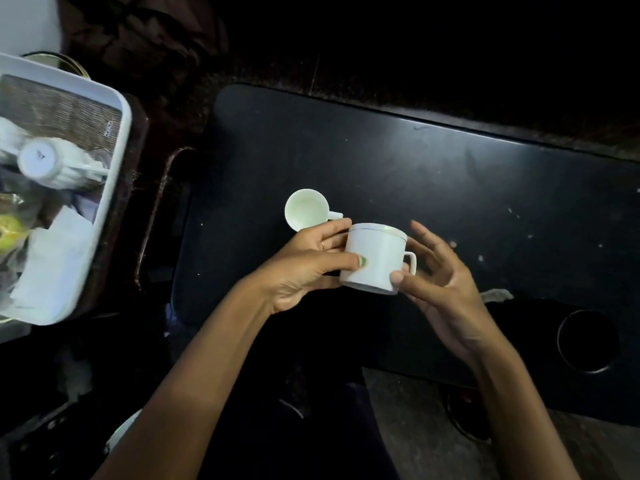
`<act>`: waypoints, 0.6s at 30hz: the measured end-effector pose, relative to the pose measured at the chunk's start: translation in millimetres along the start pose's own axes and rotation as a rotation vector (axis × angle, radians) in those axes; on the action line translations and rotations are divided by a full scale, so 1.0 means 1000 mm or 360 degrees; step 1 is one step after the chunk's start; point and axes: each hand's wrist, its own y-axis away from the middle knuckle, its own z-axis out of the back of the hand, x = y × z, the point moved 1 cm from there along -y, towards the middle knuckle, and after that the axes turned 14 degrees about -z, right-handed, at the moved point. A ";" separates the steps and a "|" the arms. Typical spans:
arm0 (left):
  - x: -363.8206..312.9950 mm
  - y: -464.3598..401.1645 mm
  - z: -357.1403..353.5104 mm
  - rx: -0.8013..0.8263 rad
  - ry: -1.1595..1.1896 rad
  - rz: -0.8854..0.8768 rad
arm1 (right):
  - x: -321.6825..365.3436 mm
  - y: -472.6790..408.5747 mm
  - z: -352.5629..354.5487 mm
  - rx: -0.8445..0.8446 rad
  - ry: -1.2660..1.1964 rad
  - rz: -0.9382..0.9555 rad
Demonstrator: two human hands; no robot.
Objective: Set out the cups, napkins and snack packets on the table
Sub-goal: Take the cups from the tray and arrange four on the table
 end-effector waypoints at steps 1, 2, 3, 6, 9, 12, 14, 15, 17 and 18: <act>-0.001 0.000 -0.002 0.0023 -0.0042 -0.0018 | 0.002 0.001 0.004 0.0040 0.0036 -0.0013; -0.001 -0.001 -0.004 0.0039 -0.0063 -0.0038 | 0.005 0.001 0.008 0.0073 0.0049 -0.0021; -0.001 -0.001 -0.006 0.0043 -0.0060 -0.0058 | 0.007 0.002 0.012 0.0094 0.0055 -0.0028; 0.002 0.000 -0.011 0.0030 -0.0041 -0.0116 | 0.016 0.004 0.019 0.0068 0.0129 -0.0032; 0.008 0.000 -0.017 0.0032 -0.0151 -0.0182 | 0.024 0.002 0.022 -0.0012 0.0299 0.0007; 0.012 -0.001 -0.019 0.0062 -0.0320 -0.0232 | 0.031 0.000 0.025 -0.0058 0.0611 -0.0004; 0.015 -0.002 -0.021 0.0122 -0.0444 -0.0245 | 0.035 -0.002 0.026 -0.0068 0.0845 0.0002; 0.016 -0.002 -0.021 0.0144 -0.0498 -0.0253 | 0.036 -0.004 0.027 -0.0073 0.0958 0.0021; 0.019 -0.004 -0.024 0.0160 -0.0603 -0.0274 | 0.036 -0.008 0.026 -0.0077 0.1227 0.0090; 0.021 -0.006 -0.026 0.0160 -0.0687 -0.0299 | 0.034 -0.010 0.026 -0.0080 0.1360 0.0123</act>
